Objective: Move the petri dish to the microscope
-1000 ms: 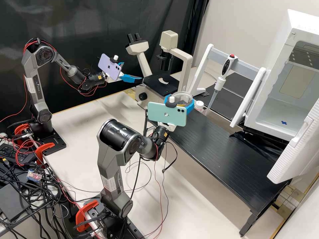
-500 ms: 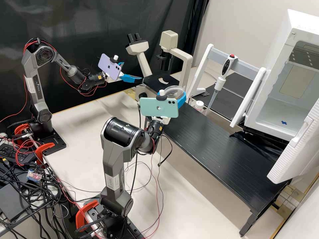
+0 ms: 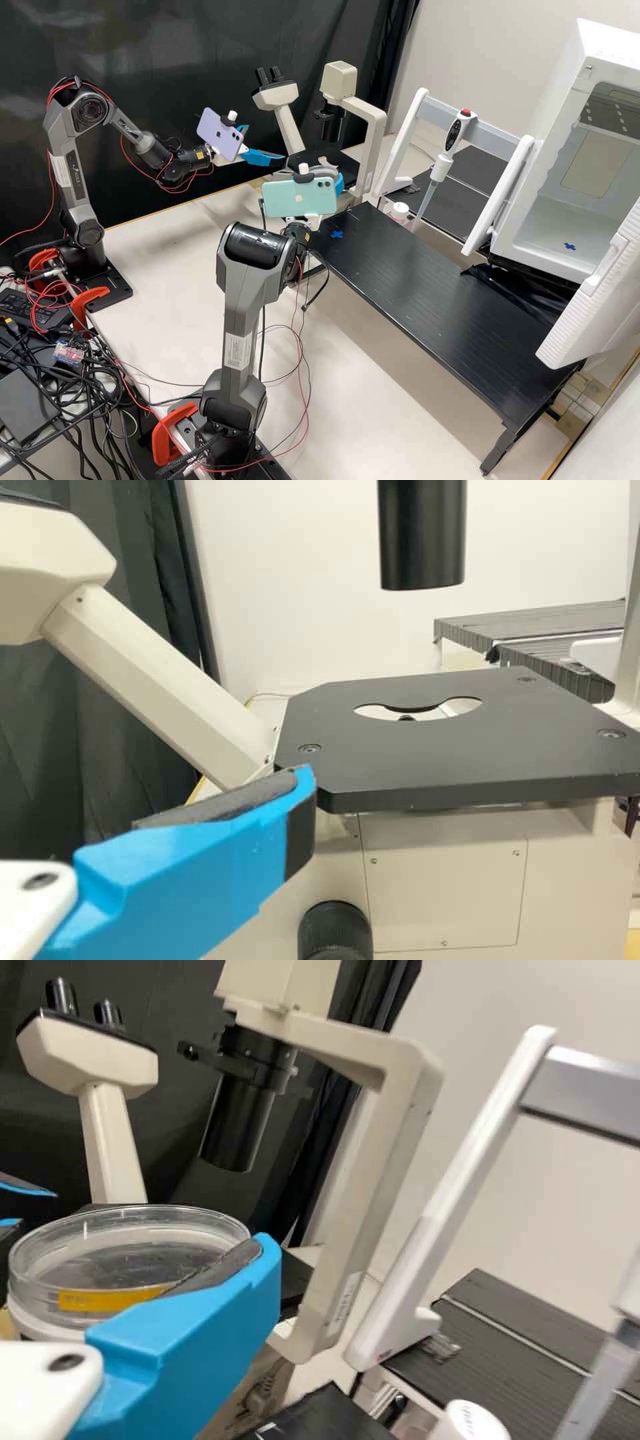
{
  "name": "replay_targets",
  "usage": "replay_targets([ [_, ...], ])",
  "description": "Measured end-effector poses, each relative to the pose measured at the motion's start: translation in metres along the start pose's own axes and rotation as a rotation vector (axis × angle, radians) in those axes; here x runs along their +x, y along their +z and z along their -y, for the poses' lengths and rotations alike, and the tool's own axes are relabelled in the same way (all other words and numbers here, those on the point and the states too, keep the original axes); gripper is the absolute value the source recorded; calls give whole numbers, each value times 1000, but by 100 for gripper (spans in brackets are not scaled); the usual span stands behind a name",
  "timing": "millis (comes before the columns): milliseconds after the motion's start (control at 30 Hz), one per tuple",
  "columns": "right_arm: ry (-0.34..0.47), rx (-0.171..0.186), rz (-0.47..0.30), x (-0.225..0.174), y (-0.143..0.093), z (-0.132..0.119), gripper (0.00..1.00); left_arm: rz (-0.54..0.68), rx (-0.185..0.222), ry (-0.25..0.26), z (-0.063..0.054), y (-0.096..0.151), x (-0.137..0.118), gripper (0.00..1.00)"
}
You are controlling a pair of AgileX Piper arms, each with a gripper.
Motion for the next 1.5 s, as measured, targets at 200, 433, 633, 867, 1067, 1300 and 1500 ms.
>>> replay_targets([
  [200,-21,9,10,27,-4,-1,0,0,0,0,0,0,0,100],
  [433,-30,63,79,63,1,-2,0,0,0,0,0,0,0,100],
  [633,-100,71,116,92,6,7,0,0,0,0,0,0,0,100],
  [867,-125,122,163,121,10,12,0,0,0,0,0,0,0,100],
  [1067,-134,126,186,140,9,12,0,0,0,0,0,0,0,100],
  [1300,-153,119,195,158,5,12,0,0,0,0,0,0,0,100],
  [1500,-178,118,182,168,-6,11,0,0,0,0,0,0,0,100],
])
